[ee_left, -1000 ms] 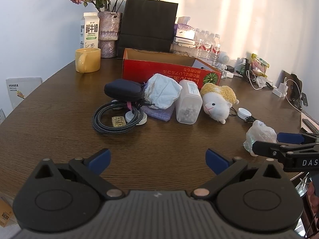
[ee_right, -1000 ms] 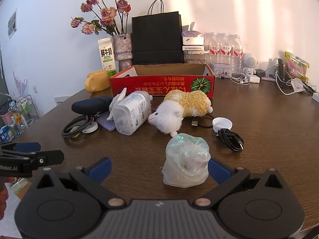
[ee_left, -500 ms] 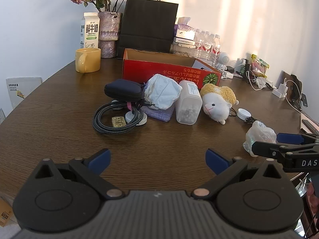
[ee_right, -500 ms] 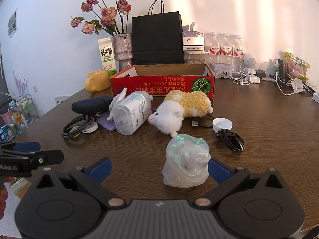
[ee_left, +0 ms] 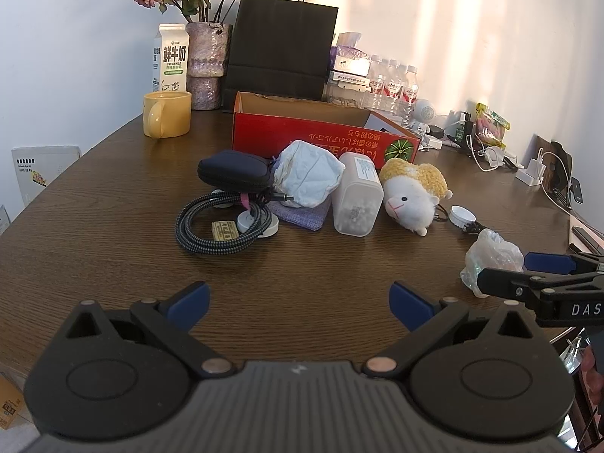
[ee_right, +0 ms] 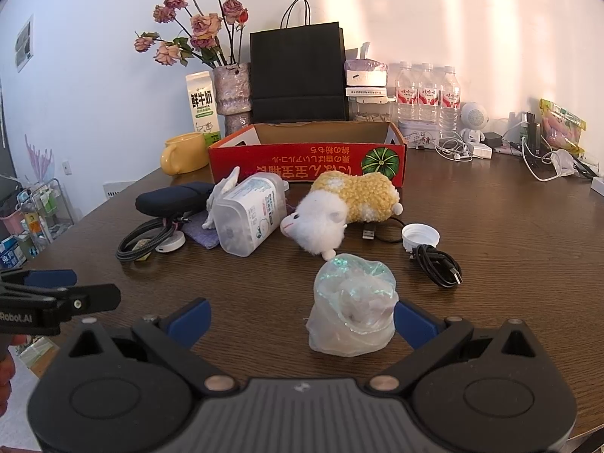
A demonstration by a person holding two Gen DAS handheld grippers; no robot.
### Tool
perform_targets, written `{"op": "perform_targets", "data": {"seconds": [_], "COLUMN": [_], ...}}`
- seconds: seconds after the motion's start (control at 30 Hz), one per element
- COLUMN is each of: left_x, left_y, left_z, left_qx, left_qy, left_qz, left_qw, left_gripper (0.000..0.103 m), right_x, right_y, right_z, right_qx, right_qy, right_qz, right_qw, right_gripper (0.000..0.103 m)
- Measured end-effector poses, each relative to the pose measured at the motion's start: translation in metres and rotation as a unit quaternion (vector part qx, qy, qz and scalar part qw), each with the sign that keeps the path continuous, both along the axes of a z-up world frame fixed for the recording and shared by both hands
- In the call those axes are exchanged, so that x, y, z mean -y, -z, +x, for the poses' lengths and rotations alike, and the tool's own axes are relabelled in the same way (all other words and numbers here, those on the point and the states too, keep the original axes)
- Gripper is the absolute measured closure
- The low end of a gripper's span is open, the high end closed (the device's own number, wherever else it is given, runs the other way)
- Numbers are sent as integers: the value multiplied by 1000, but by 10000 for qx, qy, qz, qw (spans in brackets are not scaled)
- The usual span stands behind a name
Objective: Organize objects
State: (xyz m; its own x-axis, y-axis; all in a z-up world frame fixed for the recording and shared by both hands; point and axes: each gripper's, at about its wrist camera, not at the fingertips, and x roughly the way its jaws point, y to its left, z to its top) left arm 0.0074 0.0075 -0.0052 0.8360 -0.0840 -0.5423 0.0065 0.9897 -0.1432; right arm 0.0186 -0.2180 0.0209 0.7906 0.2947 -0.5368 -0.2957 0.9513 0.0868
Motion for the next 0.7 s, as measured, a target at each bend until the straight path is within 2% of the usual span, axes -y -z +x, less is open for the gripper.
{"op": "perform_targets", "data": {"seconds": [0.7], "left_x": [-1], "left_y": [2], "left_z": [0], "left_qx": [-12], "left_qy": [-13], "left_qz": [-16], "left_qw": [10000], "left_gripper": [0], "right_x": [0], "right_y": [0], "right_z": [0], "right_qx": [-1], "right_qy": [2], "right_qz": [-5], "right_qw": [10000], "right_gripper": [0]}}
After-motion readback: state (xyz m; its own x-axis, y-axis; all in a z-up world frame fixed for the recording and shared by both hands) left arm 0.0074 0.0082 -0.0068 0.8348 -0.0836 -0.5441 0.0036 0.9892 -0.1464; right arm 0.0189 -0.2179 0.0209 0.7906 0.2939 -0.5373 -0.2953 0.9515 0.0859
